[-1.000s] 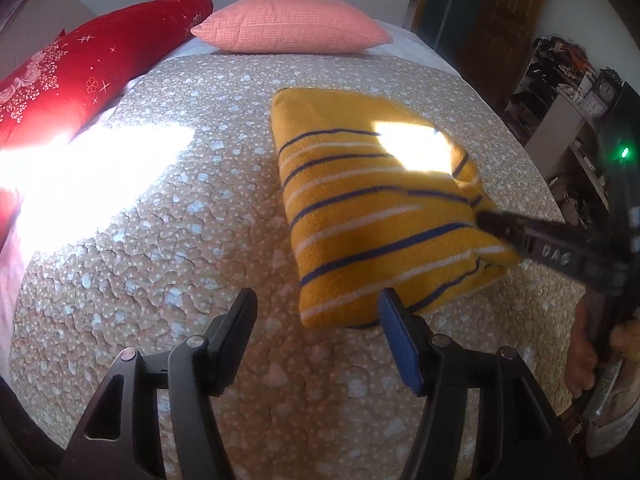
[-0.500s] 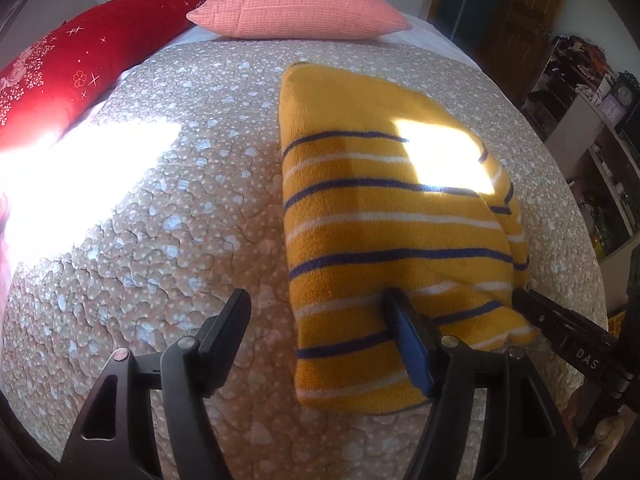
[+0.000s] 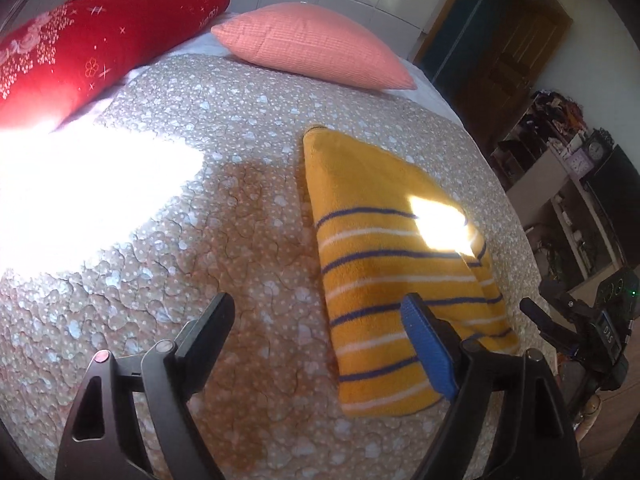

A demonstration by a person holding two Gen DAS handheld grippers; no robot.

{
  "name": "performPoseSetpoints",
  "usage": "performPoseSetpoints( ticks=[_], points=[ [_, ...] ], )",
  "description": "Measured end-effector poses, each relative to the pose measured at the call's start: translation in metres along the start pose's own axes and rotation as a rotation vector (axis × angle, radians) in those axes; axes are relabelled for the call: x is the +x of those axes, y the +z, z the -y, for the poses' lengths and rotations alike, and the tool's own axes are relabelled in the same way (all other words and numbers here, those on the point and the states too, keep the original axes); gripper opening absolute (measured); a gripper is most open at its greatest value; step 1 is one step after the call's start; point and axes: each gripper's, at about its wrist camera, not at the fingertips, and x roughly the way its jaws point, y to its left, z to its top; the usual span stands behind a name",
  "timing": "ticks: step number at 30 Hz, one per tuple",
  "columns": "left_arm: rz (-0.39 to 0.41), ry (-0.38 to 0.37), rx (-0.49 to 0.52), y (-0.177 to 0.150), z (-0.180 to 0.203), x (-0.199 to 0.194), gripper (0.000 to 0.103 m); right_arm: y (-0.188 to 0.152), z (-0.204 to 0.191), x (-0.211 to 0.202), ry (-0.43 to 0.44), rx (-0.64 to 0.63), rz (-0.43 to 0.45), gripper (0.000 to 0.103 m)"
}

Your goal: Fold small clothes

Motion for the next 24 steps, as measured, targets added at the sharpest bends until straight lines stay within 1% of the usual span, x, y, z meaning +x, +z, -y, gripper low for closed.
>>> performPoseSetpoints(
  ticks=[1, 3, 4, 6, 8, 10, 11, 12, 13, 14, 15, 16, 17, 18, 19, 21, 22, 24],
  points=[
    [-0.01, -0.02, -0.025, 0.004, -0.005, 0.007, 0.084, 0.008, -0.003, 0.011, -0.013, -0.018, -0.02, 0.095],
    [-0.051, -0.07, -0.054, 0.01, -0.008, 0.026, 0.086, 0.019, -0.006, 0.041, -0.082, -0.061, -0.102, 0.095],
    [-0.075, -0.089, -0.054, 0.012, -0.007, 0.036, 0.086, 0.022, -0.007, 0.056, -0.119, -0.073, -0.129, 0.095],
    [-0.115, -0.108, -0.032, 0.013, 0.001, 0.056, 0.086, 0.026, -0.006, 0.079, -0.157, -0.095, -0.16, 0.095],
    [-0.15, -0.148, 0.006, 0.013, 0.012, 0.074, 0.087, 0.028, -0.007, 0.095, -0.148, -0.102, -0.182, 0.095],
    [-0.208, -0.213, 0.017, 0.013, 0.021, 0.092, 0.087, 0.029, -0.01, 0.106, -0.118, -0.104, -0.201, 0.092],
    [-0.236, -0.249, 0.008, 0.013, 0.024, 0.1, 0.085, 0.029, -0.01, 0.113, -0.091, -0.091, -0.224, 0.083],
    [-0.245, -0.262, -0.004, 0.014, 0.026, 0.103, 0.079, 0.029, -0.011, 0.119, -0.06, -0.062, -0.248, 0.072],
    [-0.234, -0.26, -0.018, 0.017, 0.026, 0.1, 0.076, 0.028, -0.012, 0.12, -0.039, -0.038, -0.256, 0.065],
    [-0.226, -0.282, -0.033, 0.019, 0.024, 0.094, 0.067, 0.026, -0.016, 0.12, -0.03, -0.032, -0.256, 0.063],
    [-0.215, -0.306, -0.046, 0.022, 0.021, 0.086, 0.058, 0.025, -0.023, 0.119, -0.021, -0.042, -0.256, 0.056],
    [-0.201, -0.314, -0.046, 0.026, 0.018, 0.076, 0.055, 0.024, -0.029, 0.116, -0.015, -0.063, -0.255, 0.052],
    [-0.179, -0.302, -0.037, 0.03, 0.015, 0.065, 0.054, 0.023, -0.037, 0.113, -0.015, -0.088, -0.244, 0.05],
    [-0.153, -0.283, -0.027, 0.034, 0.013, 0.054, 0.054, 0.022, -0.044, 0.11, -0.001, -0.106, -0.236, 0.046],
    [-0.134, -0.264, -0.017, 0.037, 0.012, 0.046, 0.054, 0.021, -0.052, 0.109, 0.025, -0.115, -0.235, 0.044],
    [-0.12, -0.223, 0.0, 0.042, 0.011, 0.035, 0.054, 0.016, -0.068, 0.111, 0.077, -0.13, -0.237, 0.042],
    [-0.115, -0.206, 0.01, 0.043, 0.009, 0.032, 0.054, 0.014, -0.079, 0.115, 0.087, -0.148, -0.235, 0.042],
    [-0.108, -0.148, 0.038, 0.041, 0.007, 0.029, 0.055, 0.007, -0.099, 0.121, 0.065, -0.217, -0.224, 0.042]
  ],
)
